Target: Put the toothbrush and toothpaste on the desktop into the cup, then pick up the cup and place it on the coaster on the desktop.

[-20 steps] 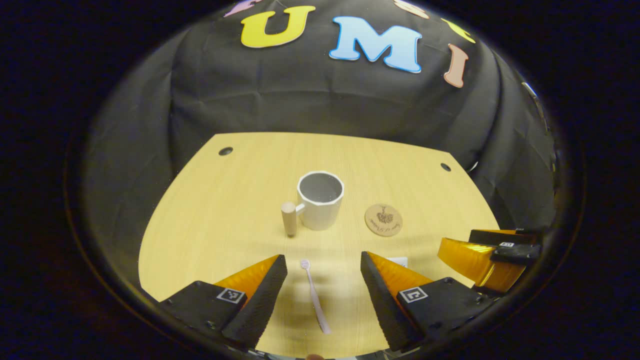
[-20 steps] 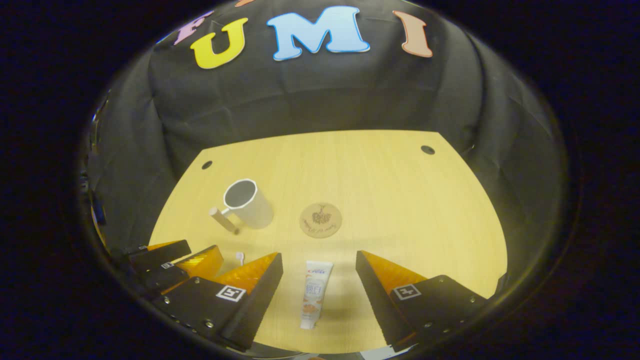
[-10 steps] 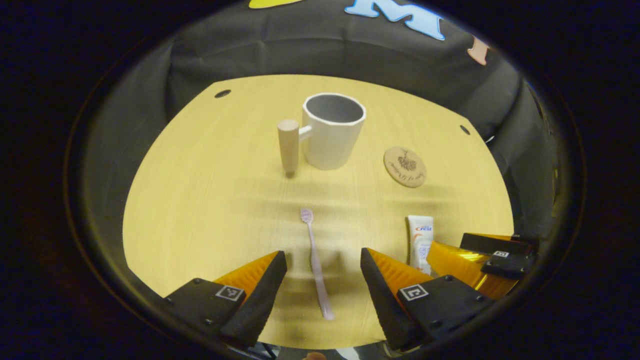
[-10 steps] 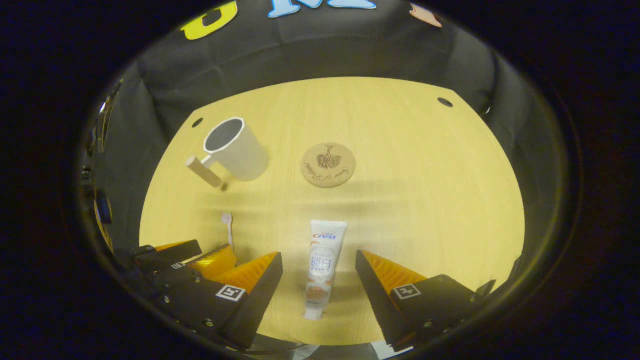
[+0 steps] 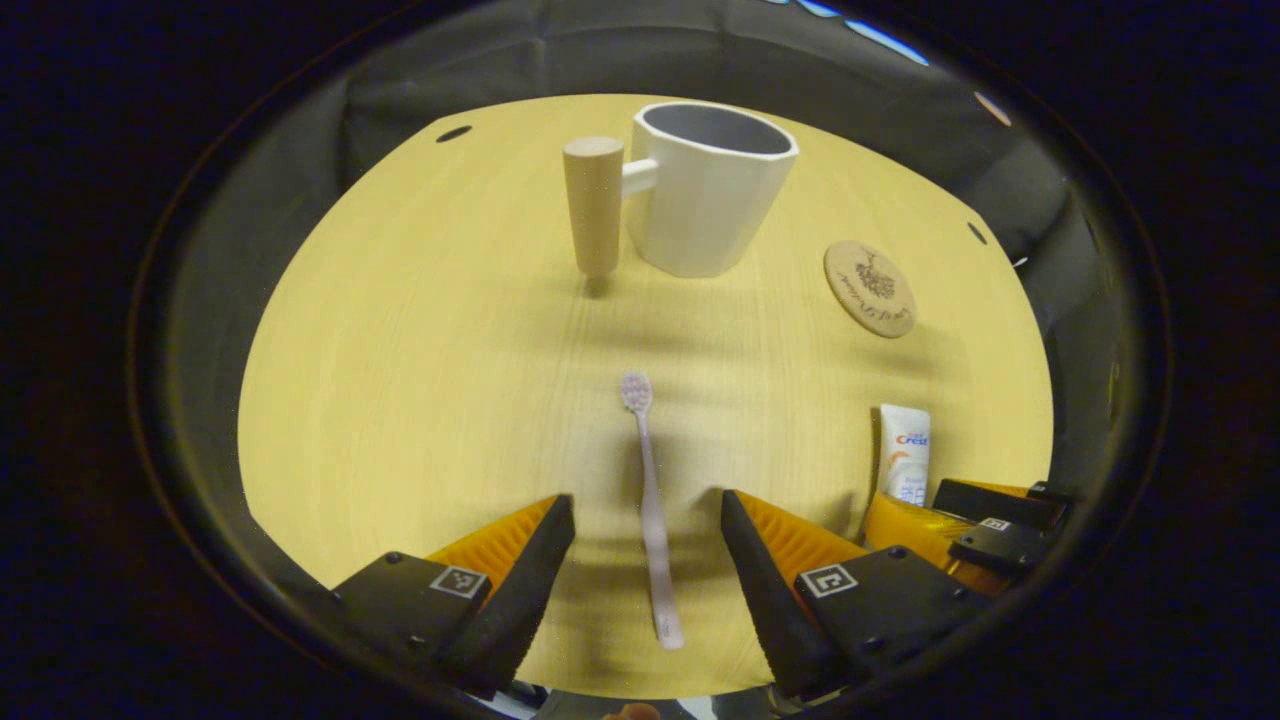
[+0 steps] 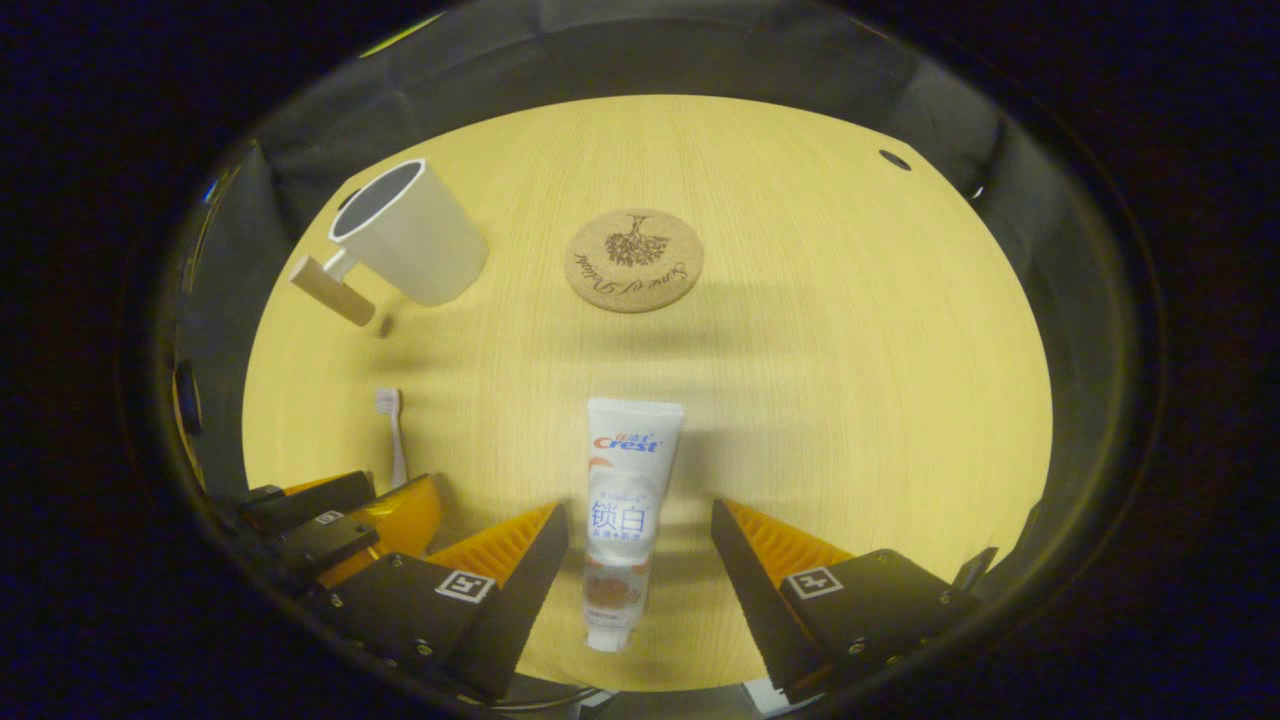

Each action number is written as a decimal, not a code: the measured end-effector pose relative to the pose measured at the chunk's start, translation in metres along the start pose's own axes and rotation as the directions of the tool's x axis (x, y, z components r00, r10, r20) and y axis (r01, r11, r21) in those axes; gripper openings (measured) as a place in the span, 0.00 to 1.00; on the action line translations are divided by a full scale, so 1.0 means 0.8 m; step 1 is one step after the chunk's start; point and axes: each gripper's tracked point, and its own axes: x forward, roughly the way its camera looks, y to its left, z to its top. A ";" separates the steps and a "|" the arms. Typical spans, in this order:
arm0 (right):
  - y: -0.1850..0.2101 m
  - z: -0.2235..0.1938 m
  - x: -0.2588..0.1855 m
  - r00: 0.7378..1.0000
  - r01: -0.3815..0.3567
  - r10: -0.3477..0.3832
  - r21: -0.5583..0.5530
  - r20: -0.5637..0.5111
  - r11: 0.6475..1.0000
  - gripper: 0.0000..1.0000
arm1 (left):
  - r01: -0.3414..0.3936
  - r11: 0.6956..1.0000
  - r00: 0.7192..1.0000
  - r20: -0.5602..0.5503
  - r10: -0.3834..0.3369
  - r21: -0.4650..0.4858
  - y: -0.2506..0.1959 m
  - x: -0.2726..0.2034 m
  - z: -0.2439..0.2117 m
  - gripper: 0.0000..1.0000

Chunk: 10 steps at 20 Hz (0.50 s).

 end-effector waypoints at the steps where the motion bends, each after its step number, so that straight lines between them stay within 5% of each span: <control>1: 0.000 0.000 0.003 1.000 0.004 -0.004 -0.004 -0.007 1.000 0.90 | -0.003 1.000 1.000 0.003 0.003 0.010 -0.001 0.001 0.003 1.00; 10: -0.005 -0.002 0.014 0.999 0.044 -0.045 -0.021 -0.028 0.999 0.81 | -0.051 0.999 0.999 0.004 0.051 -0.004 0.001 0.003 0.009 0.89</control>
